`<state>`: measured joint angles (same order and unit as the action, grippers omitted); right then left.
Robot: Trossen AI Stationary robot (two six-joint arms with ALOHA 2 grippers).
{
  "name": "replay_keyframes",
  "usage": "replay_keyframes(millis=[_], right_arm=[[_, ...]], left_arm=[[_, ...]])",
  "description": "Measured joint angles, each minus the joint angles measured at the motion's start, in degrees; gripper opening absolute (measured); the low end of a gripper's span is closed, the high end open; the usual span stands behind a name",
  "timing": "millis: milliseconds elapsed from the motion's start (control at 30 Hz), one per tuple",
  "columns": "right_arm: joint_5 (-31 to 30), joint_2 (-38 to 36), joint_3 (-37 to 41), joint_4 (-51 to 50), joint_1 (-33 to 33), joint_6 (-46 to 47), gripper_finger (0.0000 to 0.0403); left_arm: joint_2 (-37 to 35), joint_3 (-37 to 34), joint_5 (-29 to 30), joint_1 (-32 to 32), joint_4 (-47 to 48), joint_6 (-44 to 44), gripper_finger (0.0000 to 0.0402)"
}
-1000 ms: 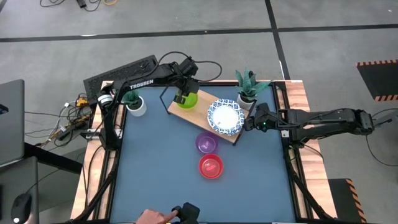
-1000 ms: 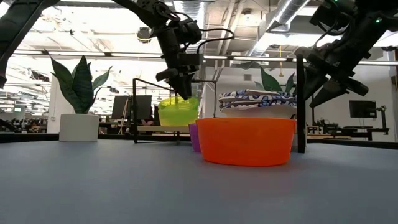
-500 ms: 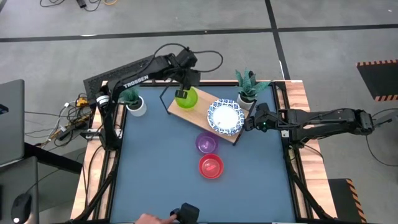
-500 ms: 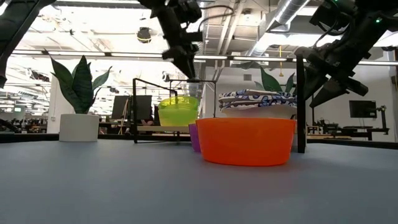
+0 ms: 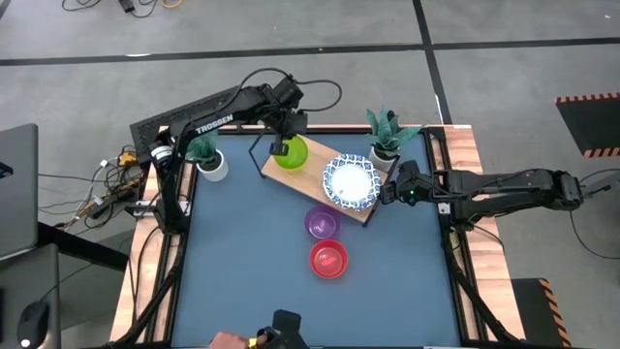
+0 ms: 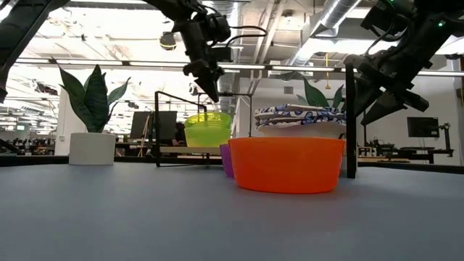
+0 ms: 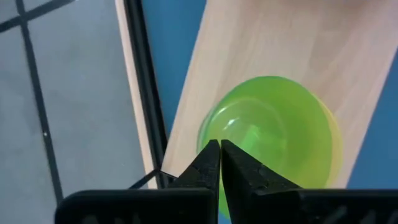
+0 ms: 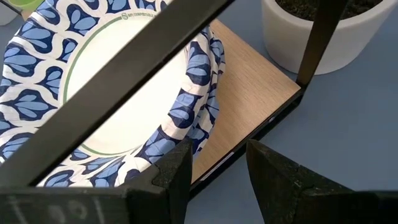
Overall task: Place and stack bowls onto a shelf
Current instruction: Stack the green bowl on top of the yellow bowl on the shelf
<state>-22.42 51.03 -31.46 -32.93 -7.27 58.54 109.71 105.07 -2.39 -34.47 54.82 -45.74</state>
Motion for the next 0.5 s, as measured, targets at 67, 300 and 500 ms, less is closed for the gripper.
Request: replay_keyframes(millis=[67,300,500], right_arm=[[0.0,0.0,0.0,0.0,0.0,0.0,0.0178],[0.0,0.0,0.0,0.0,0.0,0.0,0.0178],[0.0,0.0,0.0,0.0,0.0,0.9,0.0178]], left_arm=[[0.0,-1.1,-0.2,-0.1,-1.1,0.0,0.0],[0.1,-5.4,0.1,-0.4,-4.7,-0.2,0.0],[0.1,-6.6,0.3,-0.7,-5.6,1.5,0.0]])
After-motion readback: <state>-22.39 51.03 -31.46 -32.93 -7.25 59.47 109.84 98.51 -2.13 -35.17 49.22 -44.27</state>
